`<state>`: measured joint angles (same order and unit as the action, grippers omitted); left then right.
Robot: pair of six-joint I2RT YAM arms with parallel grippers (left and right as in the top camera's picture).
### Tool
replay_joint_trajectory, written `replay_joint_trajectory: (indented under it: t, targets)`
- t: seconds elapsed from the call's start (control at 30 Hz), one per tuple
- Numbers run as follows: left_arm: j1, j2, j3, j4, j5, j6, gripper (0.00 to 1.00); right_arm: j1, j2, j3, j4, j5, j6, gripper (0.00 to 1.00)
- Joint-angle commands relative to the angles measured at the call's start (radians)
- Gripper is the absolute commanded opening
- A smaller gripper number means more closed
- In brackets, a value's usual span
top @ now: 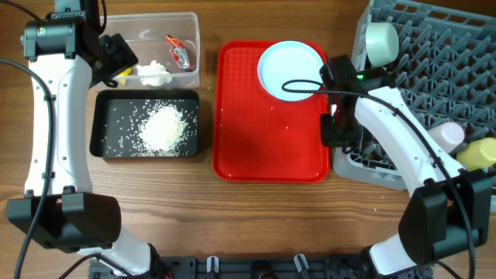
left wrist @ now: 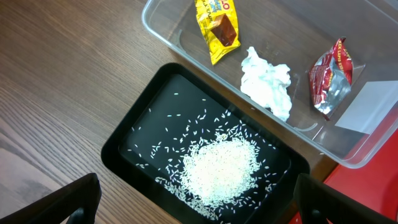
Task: Sort waste into correct bins and load items into the dishwasher rack
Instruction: 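Move the right gripper to the white plate and grasp its edge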
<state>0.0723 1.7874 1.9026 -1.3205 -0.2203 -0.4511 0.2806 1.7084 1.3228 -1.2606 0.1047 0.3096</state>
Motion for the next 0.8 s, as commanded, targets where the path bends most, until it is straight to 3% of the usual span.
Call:
replay_joint_trajectory:
  t: [0.0,0.47,0.63,0.77]
  targets:
    - [0.004,-0.02,-0.006,0.001,-0.016,-0.01,1.0,0.002,-0.024,-0.007,-0.016,0.065,0.042,0.05]
    - [0.004,-0.02,-0.006,0.001,-0.016,-0.01,1.0,0.002,-0.024,-0.007,-0.068,0.171,0.086,0.06]
    - [0.004,-0.02,-0.006,0.001,-0.016,-0.01,1.0,0.003,-0.024,0.01,0.018,0.12,0.031,0.06]
    - [0.004,-0.02,-0.006,0.001,-0.016,-0.01,1.0,0.003,-0.037,0.025,0.047,0.008,-0.066,0.18]
